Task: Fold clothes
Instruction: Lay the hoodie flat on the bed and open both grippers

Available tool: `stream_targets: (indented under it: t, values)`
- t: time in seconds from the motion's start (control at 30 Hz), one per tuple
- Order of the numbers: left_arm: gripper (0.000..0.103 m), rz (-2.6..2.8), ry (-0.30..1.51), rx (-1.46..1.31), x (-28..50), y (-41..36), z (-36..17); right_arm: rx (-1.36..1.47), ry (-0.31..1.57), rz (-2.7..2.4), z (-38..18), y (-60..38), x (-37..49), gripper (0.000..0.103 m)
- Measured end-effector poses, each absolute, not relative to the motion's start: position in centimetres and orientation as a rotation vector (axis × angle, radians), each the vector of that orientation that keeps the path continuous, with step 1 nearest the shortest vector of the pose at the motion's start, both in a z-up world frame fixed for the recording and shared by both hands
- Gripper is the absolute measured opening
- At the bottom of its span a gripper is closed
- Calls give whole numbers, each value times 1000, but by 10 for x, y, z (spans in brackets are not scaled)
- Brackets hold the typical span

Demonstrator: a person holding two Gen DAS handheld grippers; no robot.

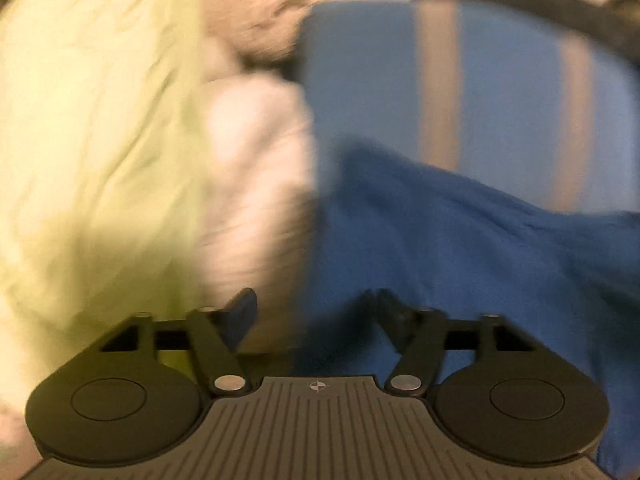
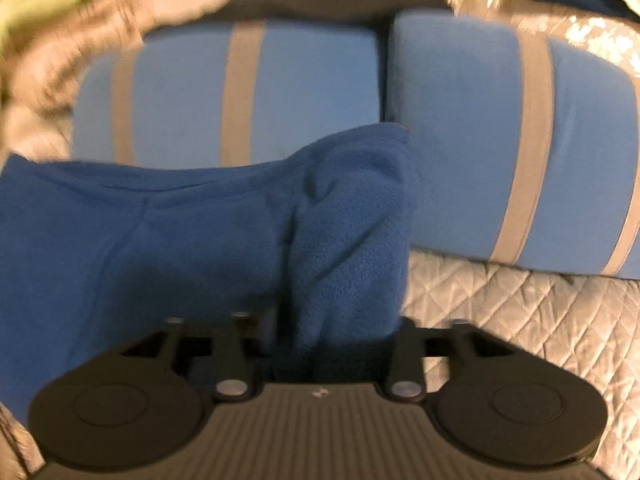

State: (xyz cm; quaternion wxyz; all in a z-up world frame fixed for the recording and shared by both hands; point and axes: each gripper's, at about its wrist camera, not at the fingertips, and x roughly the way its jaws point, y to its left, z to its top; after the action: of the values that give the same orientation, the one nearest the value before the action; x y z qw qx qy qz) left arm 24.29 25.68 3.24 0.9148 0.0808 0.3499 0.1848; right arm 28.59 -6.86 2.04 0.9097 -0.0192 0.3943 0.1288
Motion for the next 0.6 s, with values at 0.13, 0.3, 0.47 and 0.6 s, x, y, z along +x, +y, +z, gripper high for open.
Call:
stream_targets:
  t: [0.13, 0.3, 0.47, 0.6]
  values:
    - [81, 380, 718, 155, 245, 258, 31, -100, 800, 227, 10, -62, 288, 103]
    - [82, 319, 728, 135, 241, 257, 37, -158, 785, 202, 9, -63, 284, 103]
    - [82, 266, 766, 140, 235, 259, 41, -167, 808, 216, 9, -65, 277, 103]
    - [82, 241, 786, 115, 228, 267, 50, -161, 823, 233, 10, -66, 273, 103]
